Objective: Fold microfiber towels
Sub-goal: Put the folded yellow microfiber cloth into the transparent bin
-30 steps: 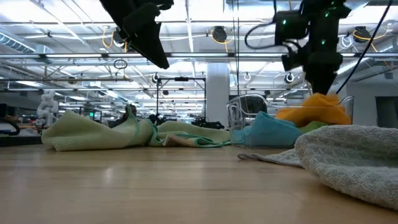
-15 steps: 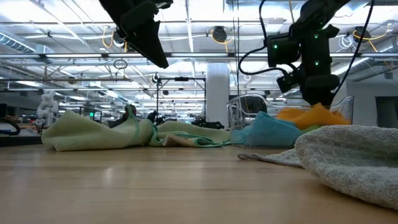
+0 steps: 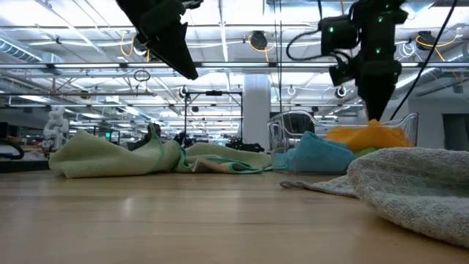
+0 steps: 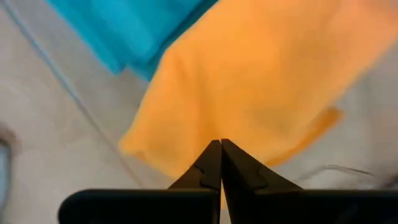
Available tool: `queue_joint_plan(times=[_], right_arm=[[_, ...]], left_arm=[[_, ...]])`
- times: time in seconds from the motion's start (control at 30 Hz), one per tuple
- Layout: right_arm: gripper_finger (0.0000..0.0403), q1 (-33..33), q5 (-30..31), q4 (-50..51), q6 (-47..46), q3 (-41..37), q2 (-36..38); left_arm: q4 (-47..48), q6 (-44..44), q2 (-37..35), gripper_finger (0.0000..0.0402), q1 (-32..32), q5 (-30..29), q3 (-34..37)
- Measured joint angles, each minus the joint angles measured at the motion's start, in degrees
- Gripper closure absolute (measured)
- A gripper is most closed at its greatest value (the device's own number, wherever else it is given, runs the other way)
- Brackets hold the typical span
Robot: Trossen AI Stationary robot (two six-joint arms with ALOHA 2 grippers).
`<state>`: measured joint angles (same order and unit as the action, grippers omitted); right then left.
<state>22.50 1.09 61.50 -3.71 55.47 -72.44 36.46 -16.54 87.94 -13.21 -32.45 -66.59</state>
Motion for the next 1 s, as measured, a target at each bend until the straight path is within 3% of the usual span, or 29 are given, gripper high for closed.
queue_joint_plan(times=[0.2, 0.53, 1.0], right_arm=[[0.0403, 0.8, 11.3, -7.0, 0.7, 3.3, 0.0], [0.0403, 8.5, 10.9, -7.3, 2.6, 3.4, -10.3], [0.0403, 9.0, 10.7, -12.4, 2.5, -1.3, -16.2]], left_arm=[[-0.1, 0.1, 0.0, 0.0172, 0.1, -0.4, 0.0], [-0.1, -0.5, 0.0, 0.0172, -0.4, -0.4, 0.0], [1.4, 0.0, 0.0, 0.0172, -0.3, -1.1, 0.7]])
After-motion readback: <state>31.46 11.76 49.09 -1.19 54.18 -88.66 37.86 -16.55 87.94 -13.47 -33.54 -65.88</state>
